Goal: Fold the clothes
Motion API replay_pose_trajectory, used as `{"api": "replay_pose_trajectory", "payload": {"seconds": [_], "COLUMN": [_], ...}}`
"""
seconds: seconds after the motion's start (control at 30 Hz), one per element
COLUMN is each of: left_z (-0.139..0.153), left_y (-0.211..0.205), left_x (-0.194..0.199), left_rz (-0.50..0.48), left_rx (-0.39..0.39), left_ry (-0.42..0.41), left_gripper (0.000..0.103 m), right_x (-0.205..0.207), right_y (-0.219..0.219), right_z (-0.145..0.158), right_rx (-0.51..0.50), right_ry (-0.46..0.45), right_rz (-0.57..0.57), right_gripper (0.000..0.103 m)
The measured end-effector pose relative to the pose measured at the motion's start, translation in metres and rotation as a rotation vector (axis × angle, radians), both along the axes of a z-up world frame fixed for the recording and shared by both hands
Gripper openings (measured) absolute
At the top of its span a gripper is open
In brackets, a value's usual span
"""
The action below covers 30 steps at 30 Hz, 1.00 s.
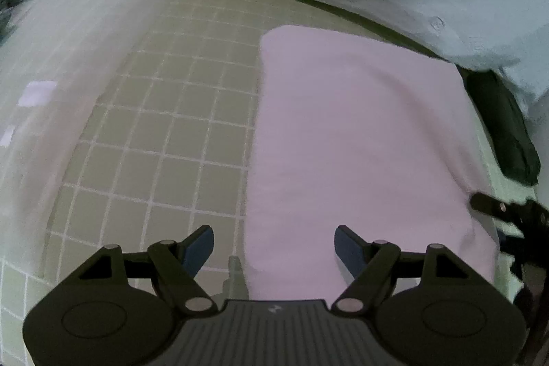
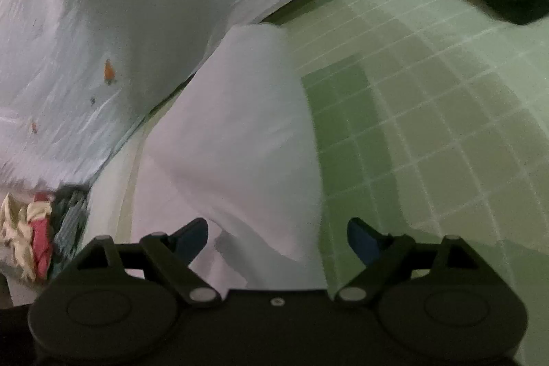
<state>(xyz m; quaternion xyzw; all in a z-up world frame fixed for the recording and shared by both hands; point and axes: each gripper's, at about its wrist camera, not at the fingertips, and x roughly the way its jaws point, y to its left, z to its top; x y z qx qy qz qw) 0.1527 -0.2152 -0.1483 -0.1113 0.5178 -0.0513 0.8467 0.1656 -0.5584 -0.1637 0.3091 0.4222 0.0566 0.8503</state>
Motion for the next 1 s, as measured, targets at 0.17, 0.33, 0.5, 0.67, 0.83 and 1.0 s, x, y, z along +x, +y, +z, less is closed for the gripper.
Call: {"api": "replay_pose_trajectory", "payload": {"seconds": [0.17, 0.33, 0.5, 0.67, 0.83, 1.0], "left_z": [-0.005, -0.013, -0.025, -0.04, -0.052, -0.047], "left_y": [-0.001, 0.005, 0.013, 0.021, 0.029, 0.022], "left_x": [0.013, 0.042, 0.075, 0.105, 0.124, 0.126], "left_rz": [-0.004, -0.025, -0.045, -0.067, -0.088, -0.149], "left_rx": [0.004, -0.028, -0.098, -0.245, -0.386, -0.418], "left_ry": [0.018, 0.048, 0.047, 0.09, 0.117, 0.096], "left_gripper": [0.078, 0.081, 0.081, 0.081, 0.082, 0.051], "right_x": [0.029, 0.058, 0.071, 0.08, 0.091, 0.083], "right_y": [0.006, 0.01, 0.016, 0.024, 0.038, 0.044], "right_z": [-0.004, -0.015, -0.02, -0.022, -0.018, -0.007], "right_rx": [0.039, 0.066, 0.064, 0.044, 0.004, 0.005], "right_ry": [0.004, 0.046, 0.084, 0.105, 0.137, 0.151], "right_rz": [0.065, 0.066, 0.056, 0.038, 0.026, -0.064], "right_gripper": [0.089, 0.092, 0.098, 0.103, 0.103, 0.08]}}
